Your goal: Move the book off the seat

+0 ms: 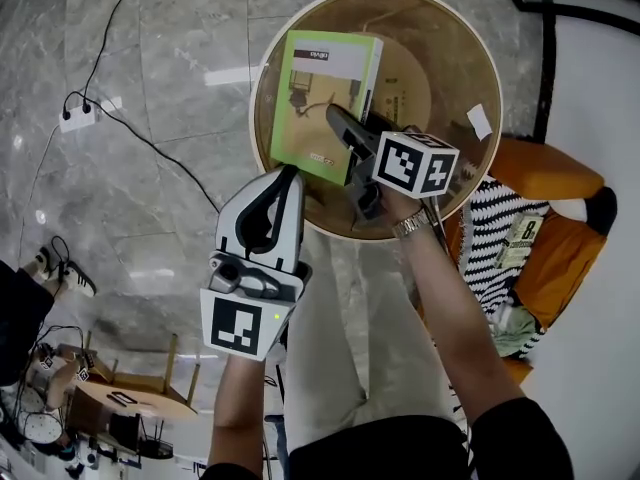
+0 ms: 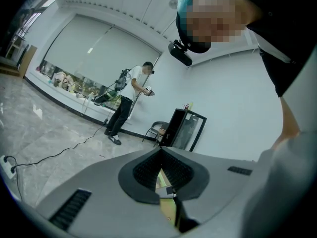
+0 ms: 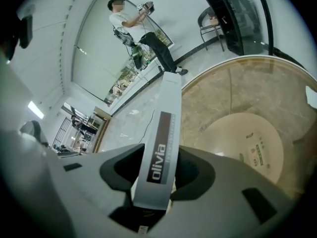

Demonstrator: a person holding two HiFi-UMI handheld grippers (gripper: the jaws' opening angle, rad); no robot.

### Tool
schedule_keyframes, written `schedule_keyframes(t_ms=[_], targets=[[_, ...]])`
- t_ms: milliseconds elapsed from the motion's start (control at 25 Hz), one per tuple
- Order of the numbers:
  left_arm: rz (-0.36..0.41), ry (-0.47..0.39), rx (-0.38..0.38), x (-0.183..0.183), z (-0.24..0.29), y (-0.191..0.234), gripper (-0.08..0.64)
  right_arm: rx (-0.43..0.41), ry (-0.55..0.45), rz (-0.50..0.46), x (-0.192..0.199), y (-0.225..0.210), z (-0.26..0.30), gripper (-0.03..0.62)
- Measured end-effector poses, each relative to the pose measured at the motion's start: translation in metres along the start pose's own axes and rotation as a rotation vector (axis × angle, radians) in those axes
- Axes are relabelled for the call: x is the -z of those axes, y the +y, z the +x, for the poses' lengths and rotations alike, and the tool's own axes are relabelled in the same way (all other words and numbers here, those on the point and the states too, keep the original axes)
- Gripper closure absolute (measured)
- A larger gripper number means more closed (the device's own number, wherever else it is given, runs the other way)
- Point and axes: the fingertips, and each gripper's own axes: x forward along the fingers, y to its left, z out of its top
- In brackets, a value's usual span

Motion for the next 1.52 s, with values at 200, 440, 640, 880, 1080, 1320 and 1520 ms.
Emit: schedule_keyframes(t_ms=[200, 440, 640, 880, 1080, 1320, 1520], targets=[[0.009, 0.009, 0.014, 0.004, 0.004, -0.002, 0.549, 0.041, 0.021, -0.062, 0.001, -0.005, 0.003, 0.420], [0.020, 0.019, 0.010, 0.006, 0.011, 0.002, 0.549, 0.117, 0.032, -0.145, 0.000, -0.022, 0.003, 0.368], [0.020, 0.027, 0.003, 0.015, 0.024, -0.007, 0.549, 0.152, 0.043, -0.140, 0.000, -0.050, -0.005, 0.336], [0.005, 0.026, 0.015, 0.014, 0.027, -0.007, 0.549, 0.291, 0.061, -0.199, 0.002, -0.067, -0.005, 0.311], [0.009, 0.039, 0.034, 0.018, 0.029, -0.011, 0.549, 0.287, 0.052, -0.199, 0.002, -0.067, -0.006, 0.311], [0.023, 0.038, 0.023, 0.017, 0.027, -0.015, 0.549, 0.257, 0.032, -0.182, -0.001, -0.058, -0.014, 0.313], [0.039, 0.022, 0.007, 0.007, 0.023, -0.026, 0.549, 0.257, 0.028, -0.208, -0.006, -0.048, -0.028, 0.422]])
